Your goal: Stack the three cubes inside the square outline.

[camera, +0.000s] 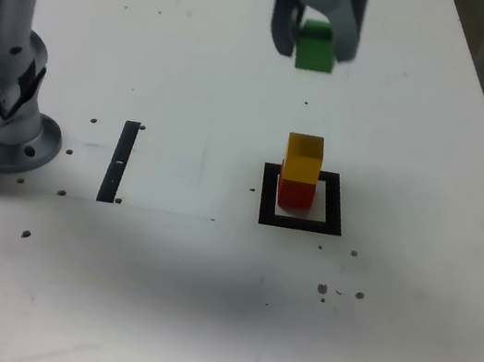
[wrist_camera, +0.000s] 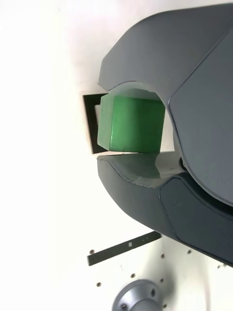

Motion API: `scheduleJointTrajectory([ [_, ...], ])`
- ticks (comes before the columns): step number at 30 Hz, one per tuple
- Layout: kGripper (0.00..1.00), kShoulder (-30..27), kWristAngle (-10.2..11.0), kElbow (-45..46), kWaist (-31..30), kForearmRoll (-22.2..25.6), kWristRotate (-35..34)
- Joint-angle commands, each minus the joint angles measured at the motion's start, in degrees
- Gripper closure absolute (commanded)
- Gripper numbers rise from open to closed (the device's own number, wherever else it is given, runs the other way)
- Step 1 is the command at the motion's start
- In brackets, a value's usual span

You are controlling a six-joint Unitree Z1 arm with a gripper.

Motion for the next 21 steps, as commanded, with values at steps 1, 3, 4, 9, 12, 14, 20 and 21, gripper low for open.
scheduleJointTrajectory([
  [1, 0.81, 0.2, -0.2, 0.3, -1.5, -0.1, -1.6],
  [3, 0.81, 0.4, -0.3, 0.7, -2.9, -0.4, -3.4],
  [4, 0.81, 0.5, -0.4, 1.0, -3.6, -0.7, -4.2],
  [9, 0.81, 1.1, -1.2, 2.5, -5.4, -3.4, -6.8],
  [12, 0.81, 1.6, -1.2, 2.9, -5.6, -4.5, -7.6],
  [14, 0.81, 1.9, -1.1, 3.3, -5.6, -4.7, -8.0],
  [20, 0.81, 3.4, -1.5, 4.1, -5.5, -4.8, -8.6],
  [21, 0.81, 3.6, -1.8, 4.2, -5.5, -4.8, -8.7],
])
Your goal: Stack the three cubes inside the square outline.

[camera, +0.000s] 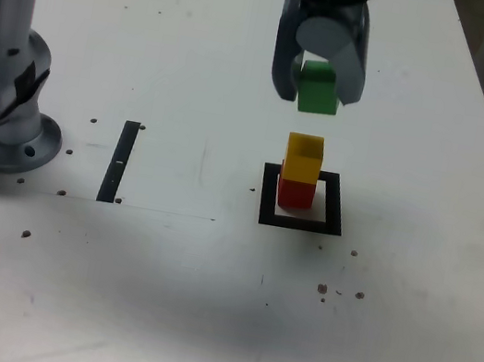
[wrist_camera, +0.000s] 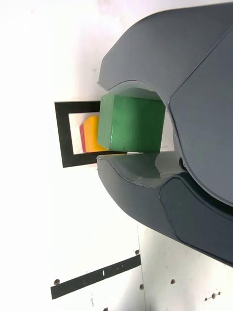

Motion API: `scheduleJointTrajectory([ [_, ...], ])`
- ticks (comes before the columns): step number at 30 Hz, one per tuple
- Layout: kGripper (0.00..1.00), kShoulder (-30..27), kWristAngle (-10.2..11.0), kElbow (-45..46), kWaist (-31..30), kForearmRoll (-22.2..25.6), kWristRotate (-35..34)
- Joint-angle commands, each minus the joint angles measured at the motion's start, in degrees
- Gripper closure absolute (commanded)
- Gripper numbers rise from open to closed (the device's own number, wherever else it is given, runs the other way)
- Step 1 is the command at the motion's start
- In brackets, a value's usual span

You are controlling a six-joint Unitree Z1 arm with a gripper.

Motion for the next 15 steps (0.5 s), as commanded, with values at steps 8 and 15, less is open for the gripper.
scheduleJointTrajectory([
  [8, 0.81, 1.6, -3.9, 1.7, 0.8, -0.3, -0.2],
  [15, 0.81, 2.0, -3.7, 2.5, 0.8, -0.2, -1.2],
])
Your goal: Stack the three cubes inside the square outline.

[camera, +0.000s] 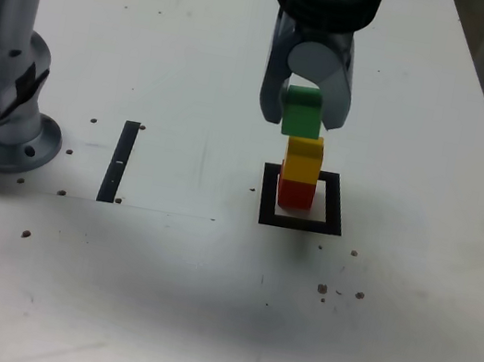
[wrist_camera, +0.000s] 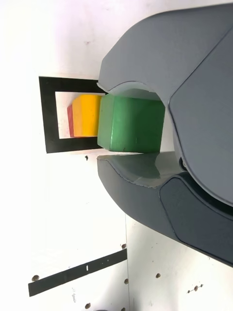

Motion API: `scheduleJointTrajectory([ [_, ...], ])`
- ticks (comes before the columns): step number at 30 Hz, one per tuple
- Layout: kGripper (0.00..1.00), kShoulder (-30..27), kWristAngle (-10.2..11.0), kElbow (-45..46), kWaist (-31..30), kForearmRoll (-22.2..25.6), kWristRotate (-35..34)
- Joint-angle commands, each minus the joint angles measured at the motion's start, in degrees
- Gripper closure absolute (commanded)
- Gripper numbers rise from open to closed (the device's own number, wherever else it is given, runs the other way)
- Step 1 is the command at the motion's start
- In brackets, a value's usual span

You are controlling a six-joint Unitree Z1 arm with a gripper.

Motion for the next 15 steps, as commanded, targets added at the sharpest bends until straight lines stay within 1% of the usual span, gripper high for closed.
scheduleJointTrajectory([
  [1, 0.81, 0.6, 0.3, 0.1, 0.1, 0.0, -0.3],
  [7, 0.79, 2.9, 1.1, -0.1, 0.3, -1.3, -0.2],
  [15, 0.78, 3.6, 1.1, 0.0, 0.6, -1.6, 0.1],
])
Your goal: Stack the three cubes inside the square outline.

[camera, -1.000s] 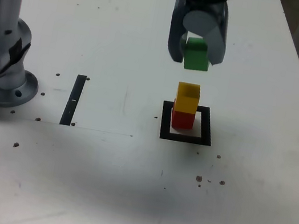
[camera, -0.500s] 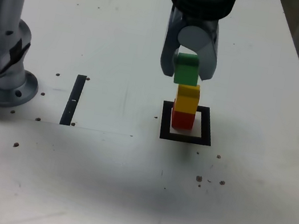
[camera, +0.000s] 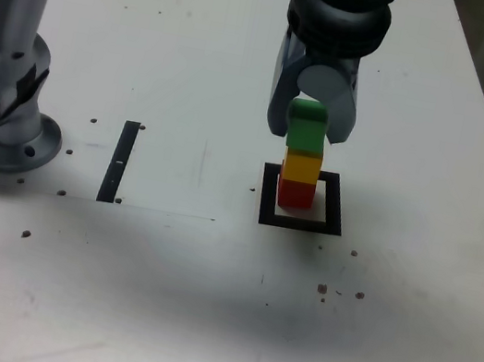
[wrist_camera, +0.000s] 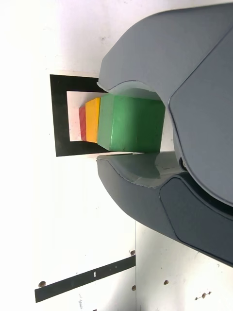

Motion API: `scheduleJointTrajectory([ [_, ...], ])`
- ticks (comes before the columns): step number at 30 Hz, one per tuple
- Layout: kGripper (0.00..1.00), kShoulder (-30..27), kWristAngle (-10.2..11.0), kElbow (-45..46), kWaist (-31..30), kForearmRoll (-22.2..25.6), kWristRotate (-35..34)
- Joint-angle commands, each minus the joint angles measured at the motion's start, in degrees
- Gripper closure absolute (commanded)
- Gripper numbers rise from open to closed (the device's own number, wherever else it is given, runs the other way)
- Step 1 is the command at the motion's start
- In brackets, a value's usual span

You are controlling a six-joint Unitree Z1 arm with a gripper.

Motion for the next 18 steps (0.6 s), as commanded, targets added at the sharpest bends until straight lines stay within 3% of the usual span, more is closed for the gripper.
scheduleJointTrajectory([
  [1, 0.77, 0.1, 0.1, 0.0, 0.1, -0.2, 0.1],
  [4, 0.68, 0.2, 0.0, 0.1, 0.2, -0.1, 0.1],
  [10, 0.27, 0.4, -0.6, -0.3, 0.2, -0.2, 1.0],
  [18, 0.03, -0.3, -0.2, -0.2, 0.2, 0.3, 0.8],
])
